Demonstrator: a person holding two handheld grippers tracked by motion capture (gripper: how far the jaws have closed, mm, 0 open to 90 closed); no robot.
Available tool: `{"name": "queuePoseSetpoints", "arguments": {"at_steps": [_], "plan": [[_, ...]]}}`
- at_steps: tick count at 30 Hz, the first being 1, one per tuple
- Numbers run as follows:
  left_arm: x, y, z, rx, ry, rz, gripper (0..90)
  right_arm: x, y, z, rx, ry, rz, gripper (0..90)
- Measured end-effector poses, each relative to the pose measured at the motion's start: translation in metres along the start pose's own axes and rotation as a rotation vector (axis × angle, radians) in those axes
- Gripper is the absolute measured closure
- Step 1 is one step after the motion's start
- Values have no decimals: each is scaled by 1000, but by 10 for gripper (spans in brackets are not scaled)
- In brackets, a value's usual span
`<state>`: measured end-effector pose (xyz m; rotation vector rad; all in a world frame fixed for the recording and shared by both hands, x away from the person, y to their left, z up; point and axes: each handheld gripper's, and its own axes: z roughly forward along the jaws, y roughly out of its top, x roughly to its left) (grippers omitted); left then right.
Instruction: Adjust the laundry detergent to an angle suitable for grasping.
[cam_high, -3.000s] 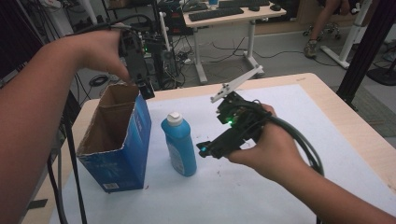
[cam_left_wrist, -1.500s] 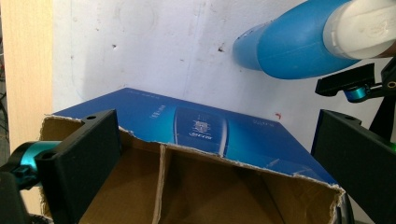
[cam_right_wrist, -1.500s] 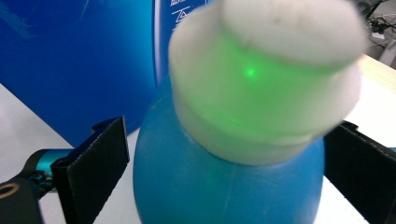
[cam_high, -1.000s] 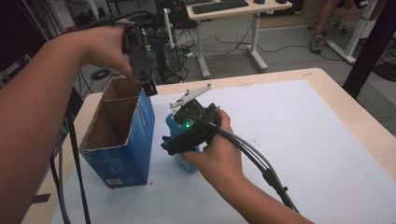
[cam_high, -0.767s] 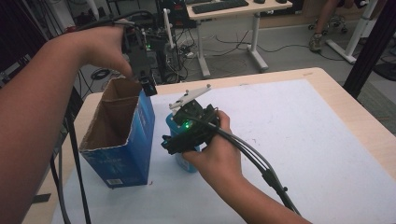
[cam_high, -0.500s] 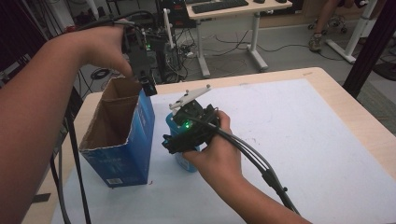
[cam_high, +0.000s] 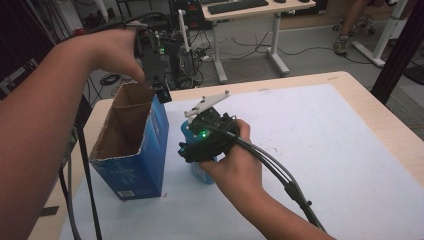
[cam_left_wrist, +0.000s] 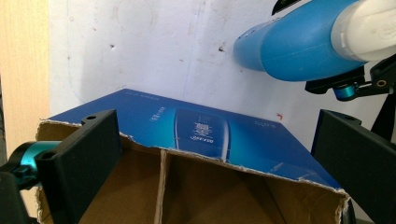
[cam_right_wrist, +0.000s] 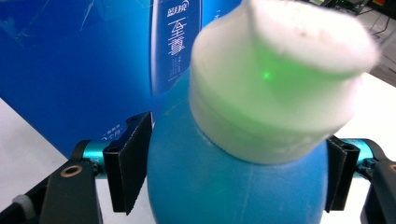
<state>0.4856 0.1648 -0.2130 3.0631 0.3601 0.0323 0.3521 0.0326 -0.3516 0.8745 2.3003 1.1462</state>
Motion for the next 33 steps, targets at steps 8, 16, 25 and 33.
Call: {"name": "queuePoseSetpoints", "arguments": {"at_steps": [8, 16, 25, 33], "plan": [[0, 0, 0, -3, 0, 0, 17, 0, 0, 0, -2, -10, -9, 269], [1, 1, 2, -4, -3, -2, 17, 1, -1, -1, -7, -20, -9, 327], [1, 2, 3, 2, -3, -4, 17, 1, -3, 0, -8, -26, -5, 342], [1, 1, 3, 0, -2, -5, 17, 2, -3, 1, -16, -24, 15, 368]]}}
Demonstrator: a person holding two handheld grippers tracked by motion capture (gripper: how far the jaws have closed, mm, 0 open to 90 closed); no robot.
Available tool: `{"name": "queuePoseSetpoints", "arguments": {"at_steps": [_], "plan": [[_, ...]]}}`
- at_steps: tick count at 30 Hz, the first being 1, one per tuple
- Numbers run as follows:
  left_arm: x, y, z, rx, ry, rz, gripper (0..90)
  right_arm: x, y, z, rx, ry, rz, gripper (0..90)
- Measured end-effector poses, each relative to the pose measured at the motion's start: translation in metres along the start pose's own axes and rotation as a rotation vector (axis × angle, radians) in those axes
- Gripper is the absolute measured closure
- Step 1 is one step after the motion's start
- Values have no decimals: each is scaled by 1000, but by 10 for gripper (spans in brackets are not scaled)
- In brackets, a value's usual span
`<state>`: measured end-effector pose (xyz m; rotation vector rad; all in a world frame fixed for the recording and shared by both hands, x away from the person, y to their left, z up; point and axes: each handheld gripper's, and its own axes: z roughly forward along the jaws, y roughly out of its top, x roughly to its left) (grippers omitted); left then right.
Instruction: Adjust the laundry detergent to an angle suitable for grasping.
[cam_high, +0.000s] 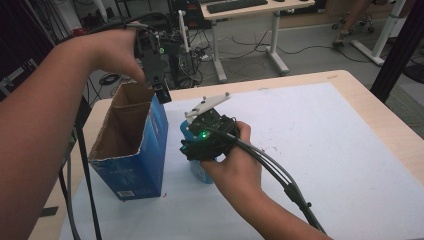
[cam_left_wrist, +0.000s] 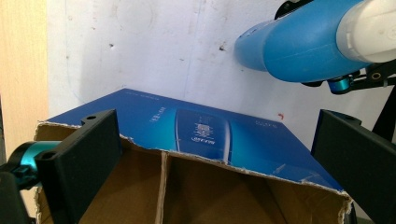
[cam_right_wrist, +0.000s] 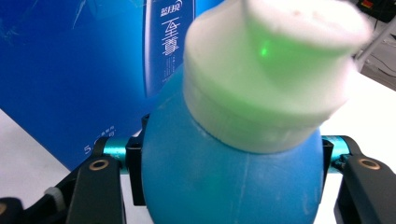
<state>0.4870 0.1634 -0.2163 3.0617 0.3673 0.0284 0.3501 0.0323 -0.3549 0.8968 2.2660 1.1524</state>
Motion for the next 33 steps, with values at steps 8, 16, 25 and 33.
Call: {"name": "queuePoseSetpoints", "arguments": {"at_steps": [8, 16, 25, 33], "plan": [[0, 0, 2, 2, -1, 3, 17, 0, 0, 0, -10, 37, 1, 406], [0, -2, 1, 3, -1, 0, 17, -5, 1, -3, -18, 56, 8, 412], [-1, 1, 1, 5, -3, 2, 17, -20, 5, -17, -47, 82, 26, 414], [-3, 6, 2, 9, -2, 10, 17, -41, 4, -29, -41, 182, -52, 414]]}}
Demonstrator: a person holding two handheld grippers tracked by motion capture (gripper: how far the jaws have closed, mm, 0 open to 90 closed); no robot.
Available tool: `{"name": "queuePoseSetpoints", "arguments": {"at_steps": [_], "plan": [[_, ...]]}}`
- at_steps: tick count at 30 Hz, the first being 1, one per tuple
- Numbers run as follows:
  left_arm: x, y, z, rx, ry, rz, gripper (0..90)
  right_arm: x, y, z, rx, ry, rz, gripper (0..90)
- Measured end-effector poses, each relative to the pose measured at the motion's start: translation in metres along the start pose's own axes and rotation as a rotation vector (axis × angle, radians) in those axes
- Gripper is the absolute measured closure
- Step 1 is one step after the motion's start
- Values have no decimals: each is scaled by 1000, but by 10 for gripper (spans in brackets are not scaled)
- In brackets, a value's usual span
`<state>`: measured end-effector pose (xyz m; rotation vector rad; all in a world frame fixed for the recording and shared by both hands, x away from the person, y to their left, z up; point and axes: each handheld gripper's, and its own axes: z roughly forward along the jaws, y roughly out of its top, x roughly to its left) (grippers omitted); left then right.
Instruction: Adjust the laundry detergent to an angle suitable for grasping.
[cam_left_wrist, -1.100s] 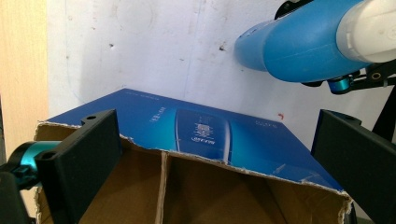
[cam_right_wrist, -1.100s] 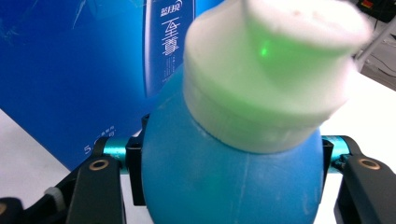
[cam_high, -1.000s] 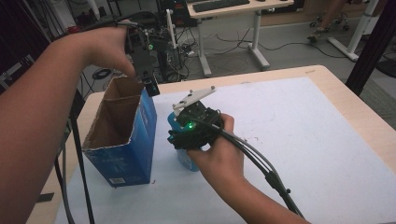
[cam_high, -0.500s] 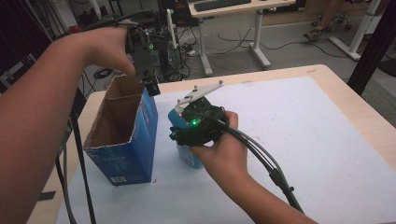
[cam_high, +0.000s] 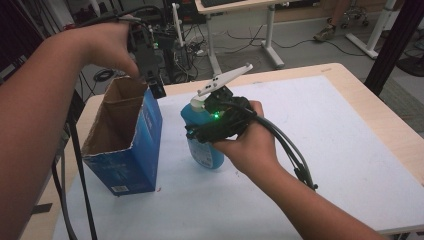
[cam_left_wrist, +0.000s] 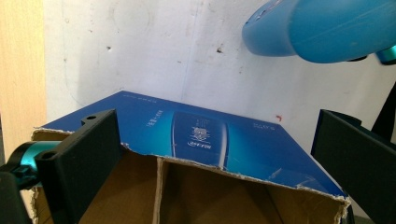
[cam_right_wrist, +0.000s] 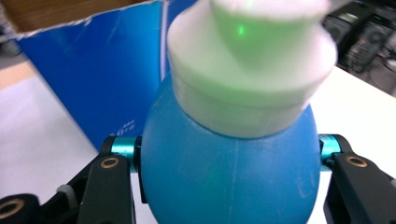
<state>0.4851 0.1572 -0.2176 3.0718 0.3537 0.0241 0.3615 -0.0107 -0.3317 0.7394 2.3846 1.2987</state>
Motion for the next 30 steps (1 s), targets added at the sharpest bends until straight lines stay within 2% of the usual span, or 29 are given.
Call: {"name": "queuePoseSetpoints", "arguments": {"at_steps": [2, 5, 8, 9, 10, 11, 12, 13, 14, 15, 16, 18, 20, 21, 22, 24, 25, 26, 27, 28, 30], "plan": [[0, 0, 0, -2, 1, 0, 17, -2, 0, -2, 5, 12, -13, 414], [0, 0, 0, 0, -2, -9, 17, -11, -3, -10, 11, 64, -71, 415], [0, 0, 0, 2, 0, -8, 17, -20, -5, -14, 9, 136, -86, 415], [0, 0, 0, 3, -1, -7, 17, -20, -5, -14, 9, 136, -86, 415], [0, 0, 0, 5, -2, -8, 17, -22, -6, -15, 10, 162, -94, 415], [0, 1, 0, 2, 0, -9, 17, -25, -7, -16, 15, 213, -126, 415], [0, 1, 0, 2, 0, -9, 17, -25, -7, -16, 15, 213, -126, 415], [0, 2, 0, 5, -3, -4, 17, -25, -9, -16, 21, 249, -165, 415], [-1, 2, 0, 2, -3, -9, 17, -25, -10, -16, 28, 262, -187, 415], [-1, 2, 0, 2, -3, -9, 17, -25, -10, -16, 28, 262, -187, 415], [-1, 2, 0, 5, -1, -7, 17, -26, -13, -16, 36, 296, -214, 415], [-1, 2, 1, 7, -2, -5, 17, -28, -14, -17, 37, 314, -216, 415], [0, 2, 1, 11, -3, -2, 17, -33, -17, -20, 26, 359, -219, 415], [0, 2, 1, 11, -3, -2, 17, -33, -17, -20, 26, 359, -219, 415], [1, 1, 2, 11, -2, -12, 17, -40, -19, -25, 11, 415, -224, 415], [1, 1, 2, 17, -7, -12, 17, -43, -21, -26, 4, 450, -237, 415], [1, 1, 2, 17, -7, -12, 17, -43, -21, -26, 4, 450, -237, 415], [1, 1, 3, 19, -9, -9, 17, -44, -22, -27, 6, 461, -247, 415], [1, 1, 3, 20, -7, -11, 17, -45, -25, -26, 16, 498, -266, 415], [1, 1, 3, 20, -7, -11, 17, -45, -25, -26, 16, 498, -266, 415], [1, 2, 3, 20, -8, -6, 17, -44, -29, -23, 31, 527, -298, 415]]}}
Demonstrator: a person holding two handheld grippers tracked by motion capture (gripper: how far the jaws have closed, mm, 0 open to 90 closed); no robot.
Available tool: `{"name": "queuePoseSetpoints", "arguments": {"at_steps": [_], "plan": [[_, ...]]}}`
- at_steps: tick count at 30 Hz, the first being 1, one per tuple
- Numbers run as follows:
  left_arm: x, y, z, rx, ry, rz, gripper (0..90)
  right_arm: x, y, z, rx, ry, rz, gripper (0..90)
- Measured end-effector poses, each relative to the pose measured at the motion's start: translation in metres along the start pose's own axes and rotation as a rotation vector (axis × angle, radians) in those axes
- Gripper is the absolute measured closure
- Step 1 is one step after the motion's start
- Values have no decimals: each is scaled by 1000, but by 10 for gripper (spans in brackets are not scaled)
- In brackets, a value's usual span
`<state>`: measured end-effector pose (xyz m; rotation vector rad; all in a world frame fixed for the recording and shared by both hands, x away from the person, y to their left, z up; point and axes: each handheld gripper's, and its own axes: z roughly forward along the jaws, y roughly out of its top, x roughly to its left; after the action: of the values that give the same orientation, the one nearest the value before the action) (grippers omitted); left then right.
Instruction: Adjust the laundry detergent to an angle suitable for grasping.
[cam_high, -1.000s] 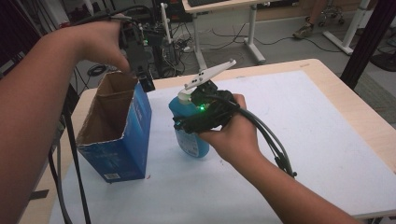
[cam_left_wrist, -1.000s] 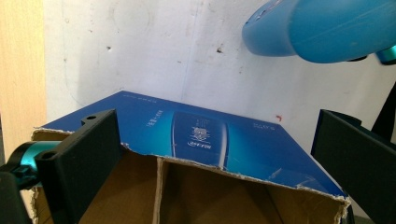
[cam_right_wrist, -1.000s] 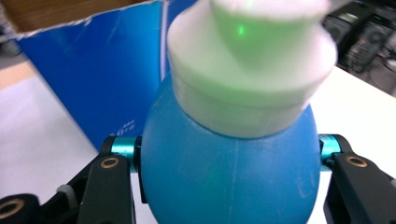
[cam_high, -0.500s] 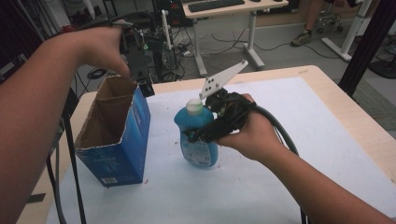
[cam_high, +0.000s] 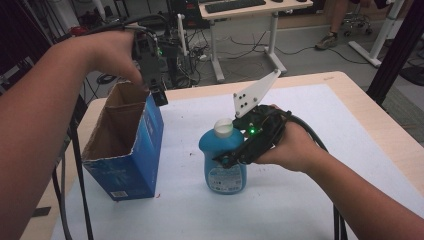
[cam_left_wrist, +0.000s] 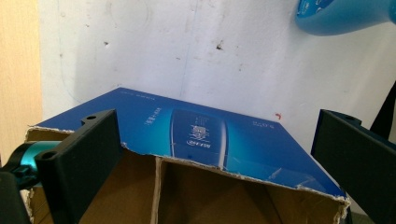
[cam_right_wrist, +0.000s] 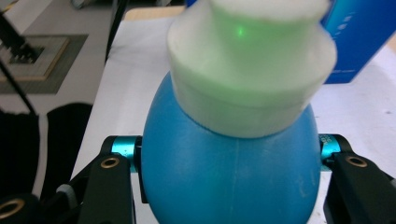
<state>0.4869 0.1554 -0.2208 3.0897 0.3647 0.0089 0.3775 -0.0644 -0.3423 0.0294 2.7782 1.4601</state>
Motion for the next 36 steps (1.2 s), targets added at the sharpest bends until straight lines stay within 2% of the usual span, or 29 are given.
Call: {"name": "queuePoseSetpoints", "arguments": {"at_steps": [8, 16, 20, 26, 36], "plan": [[0, 0, 2, 0, -1, -3, 17, -3, -8, 3, -57, 58, -23, 415], [0, -2, 2, 2, -2, -8, 17, -2, -12, 10, -51, 110, -57, 415], [0, -3, 2, 3, -1, -9, 17, -2, -14, 9, -64, 115, -60, 415], [0, -2, 3, 4, -3, -6, 17, 2, -13, 10, -55, 103, -83, 411], [0, -1, 4, 3, -4, -3, 17, 2, -14, 10, -60, 109, -67, 400]]}}
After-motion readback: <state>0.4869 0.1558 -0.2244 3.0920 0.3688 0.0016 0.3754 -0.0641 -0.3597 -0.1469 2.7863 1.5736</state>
